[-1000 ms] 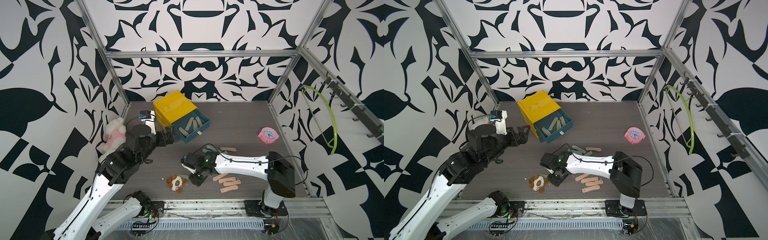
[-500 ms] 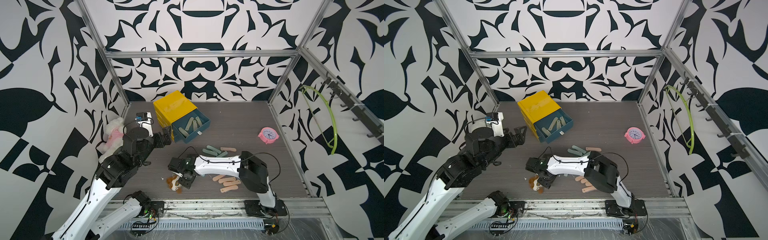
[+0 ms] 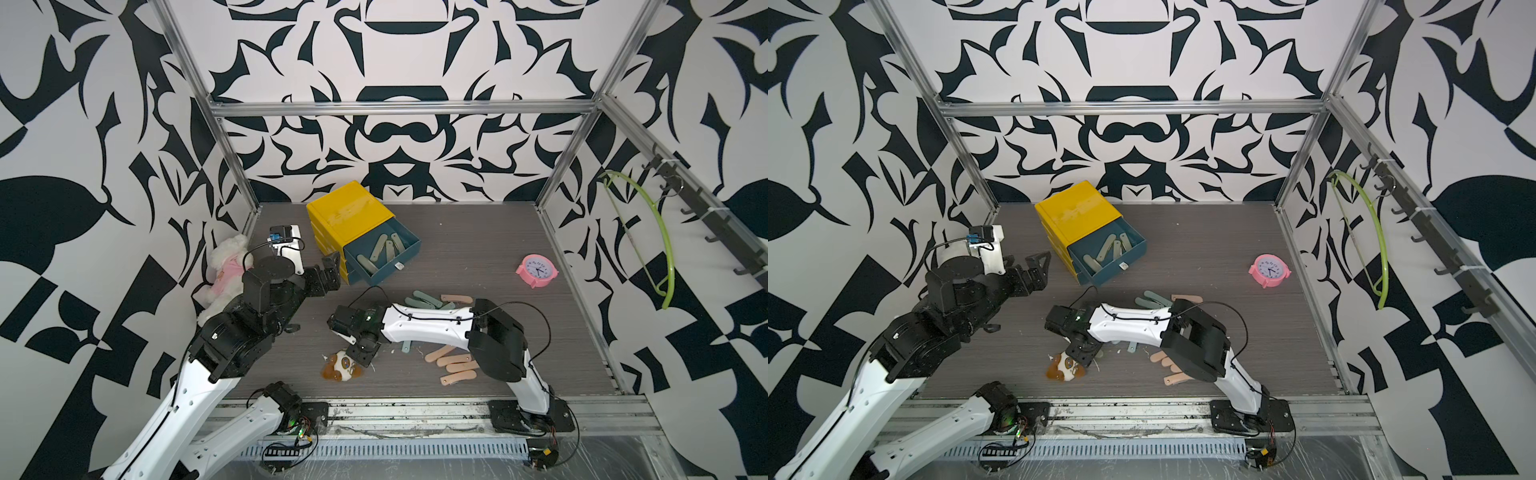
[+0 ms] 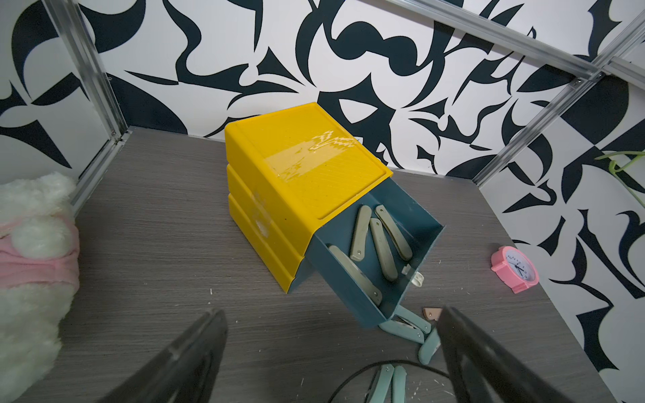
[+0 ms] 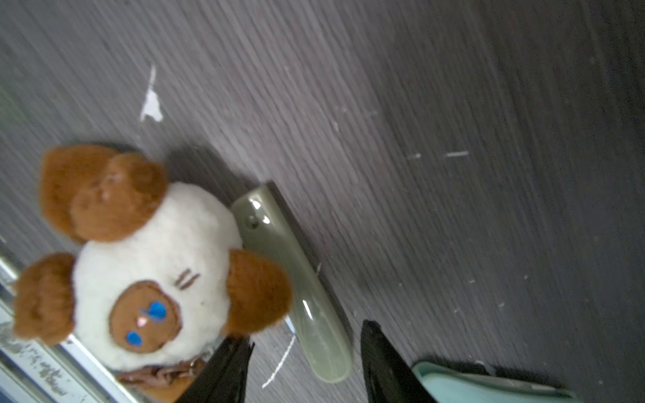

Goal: Place the fruit knives into the drawer by color
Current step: Adjust the distractor at the center of the board, then pick up the fruit knife from the center of the board.

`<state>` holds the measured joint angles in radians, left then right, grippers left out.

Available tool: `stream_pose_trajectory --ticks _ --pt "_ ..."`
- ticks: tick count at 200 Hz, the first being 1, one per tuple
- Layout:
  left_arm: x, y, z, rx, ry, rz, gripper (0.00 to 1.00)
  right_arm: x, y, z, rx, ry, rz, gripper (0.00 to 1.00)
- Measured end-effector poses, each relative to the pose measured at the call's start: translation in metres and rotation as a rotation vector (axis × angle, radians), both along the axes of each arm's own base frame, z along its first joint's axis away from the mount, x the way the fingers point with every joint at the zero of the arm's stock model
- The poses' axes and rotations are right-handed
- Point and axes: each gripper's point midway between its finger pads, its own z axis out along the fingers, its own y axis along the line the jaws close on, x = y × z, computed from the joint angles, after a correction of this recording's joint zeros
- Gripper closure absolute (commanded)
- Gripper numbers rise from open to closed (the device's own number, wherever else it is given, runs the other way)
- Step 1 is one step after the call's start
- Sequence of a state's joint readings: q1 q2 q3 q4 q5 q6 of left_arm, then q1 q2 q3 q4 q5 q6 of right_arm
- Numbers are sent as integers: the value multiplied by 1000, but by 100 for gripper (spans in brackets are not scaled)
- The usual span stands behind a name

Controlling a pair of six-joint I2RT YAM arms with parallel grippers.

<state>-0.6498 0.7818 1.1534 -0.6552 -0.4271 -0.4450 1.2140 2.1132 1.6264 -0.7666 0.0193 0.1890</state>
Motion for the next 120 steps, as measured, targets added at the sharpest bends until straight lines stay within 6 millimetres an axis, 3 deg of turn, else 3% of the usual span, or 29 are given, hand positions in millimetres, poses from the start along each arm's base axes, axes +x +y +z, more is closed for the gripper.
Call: stream_pose_trajectory --ticks 120 --pt "3 0 -4 12 11 8 1 -8 -15 -19 -72 59 60 58"
